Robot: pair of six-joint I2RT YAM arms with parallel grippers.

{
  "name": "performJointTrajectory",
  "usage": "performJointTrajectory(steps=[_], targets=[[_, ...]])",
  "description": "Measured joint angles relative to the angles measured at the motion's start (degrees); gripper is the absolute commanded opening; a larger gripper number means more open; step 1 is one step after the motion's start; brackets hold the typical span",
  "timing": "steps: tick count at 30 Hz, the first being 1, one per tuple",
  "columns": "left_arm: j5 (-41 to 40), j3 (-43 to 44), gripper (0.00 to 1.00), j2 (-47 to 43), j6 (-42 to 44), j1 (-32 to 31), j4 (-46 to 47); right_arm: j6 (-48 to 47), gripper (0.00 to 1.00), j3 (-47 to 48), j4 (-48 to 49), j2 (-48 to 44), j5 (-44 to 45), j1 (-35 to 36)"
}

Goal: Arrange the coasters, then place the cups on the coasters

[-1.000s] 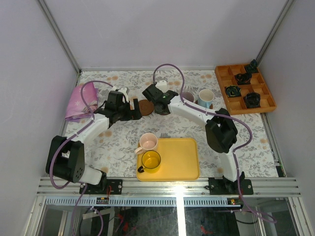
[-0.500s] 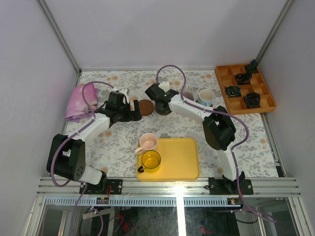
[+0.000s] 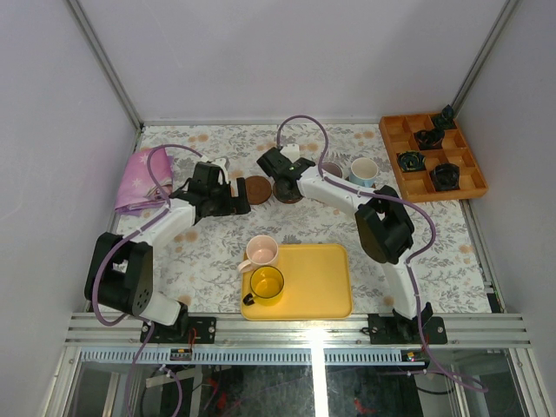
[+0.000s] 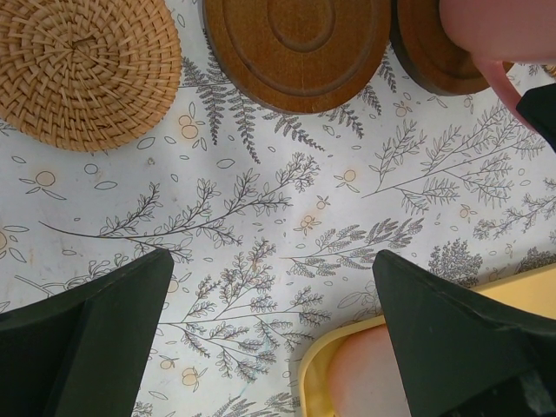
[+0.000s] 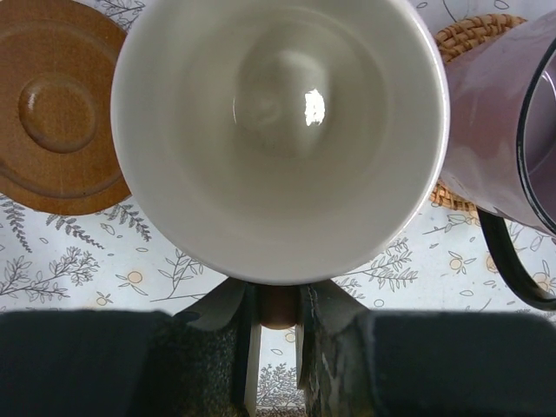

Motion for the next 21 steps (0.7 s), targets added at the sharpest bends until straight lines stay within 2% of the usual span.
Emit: performJointTrajectory(steps=[14,16,21], targets=[[0.0,0.04,1.0,0.44,0.0,0.26,0.0,-0.07,0.0,1.11,0.94,0.79,-1.09,-0.2],[0.0,0.04,1.0,0.44,0.0,0.26,0.0,-0.07,0.04,1.33,0.87,0.87,-1.6,-0.24],[0.0,0.07,1.0,0.55,0.0,0.26,0.0,-0.02,0.21,1.49,0.7,0.87,-2.29,-0.28]])
